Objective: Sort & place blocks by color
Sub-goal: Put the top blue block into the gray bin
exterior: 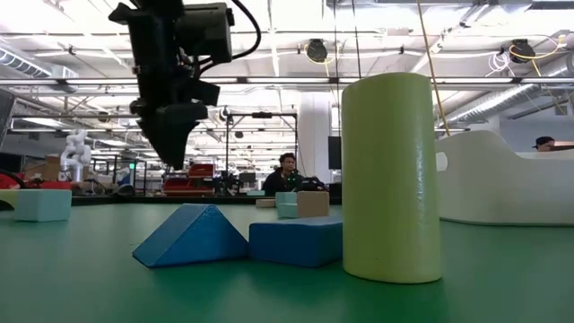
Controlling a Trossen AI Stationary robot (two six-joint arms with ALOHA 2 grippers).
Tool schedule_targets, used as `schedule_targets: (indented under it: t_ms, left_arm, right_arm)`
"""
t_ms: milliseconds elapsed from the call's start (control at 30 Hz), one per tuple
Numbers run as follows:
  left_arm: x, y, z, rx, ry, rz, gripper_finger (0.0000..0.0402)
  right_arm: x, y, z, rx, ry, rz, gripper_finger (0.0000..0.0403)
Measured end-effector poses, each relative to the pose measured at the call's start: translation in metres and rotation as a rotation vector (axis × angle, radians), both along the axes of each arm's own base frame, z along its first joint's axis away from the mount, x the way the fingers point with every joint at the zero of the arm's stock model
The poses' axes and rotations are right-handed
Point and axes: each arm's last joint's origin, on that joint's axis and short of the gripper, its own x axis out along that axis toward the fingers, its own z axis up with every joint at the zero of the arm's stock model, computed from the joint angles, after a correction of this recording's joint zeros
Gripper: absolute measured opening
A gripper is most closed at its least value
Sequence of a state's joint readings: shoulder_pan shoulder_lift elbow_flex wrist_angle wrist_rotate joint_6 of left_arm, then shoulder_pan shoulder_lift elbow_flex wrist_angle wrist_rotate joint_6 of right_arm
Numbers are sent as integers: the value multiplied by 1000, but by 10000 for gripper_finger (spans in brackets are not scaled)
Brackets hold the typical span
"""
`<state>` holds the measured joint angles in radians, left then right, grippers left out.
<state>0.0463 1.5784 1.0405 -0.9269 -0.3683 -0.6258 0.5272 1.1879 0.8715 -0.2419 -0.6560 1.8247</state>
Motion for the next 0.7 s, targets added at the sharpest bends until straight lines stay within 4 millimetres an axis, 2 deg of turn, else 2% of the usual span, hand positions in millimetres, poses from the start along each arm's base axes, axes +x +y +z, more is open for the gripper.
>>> schedule_targets:
  t_ms: [167,400,700]
  left_arm:
    - [-1,-7,-1,-84,-39,129,241]
    - [-1,-30,-1,-177,-53,129,241]
    - [-4,-60,-2,-231,-75,170,241]
  right_arm:
    - [-7,6,-14,-126,5,54,74]
    - [-13,9,-19,-295,-132,82,92]
    - [-17,8,-23,-418,-236,157,183]
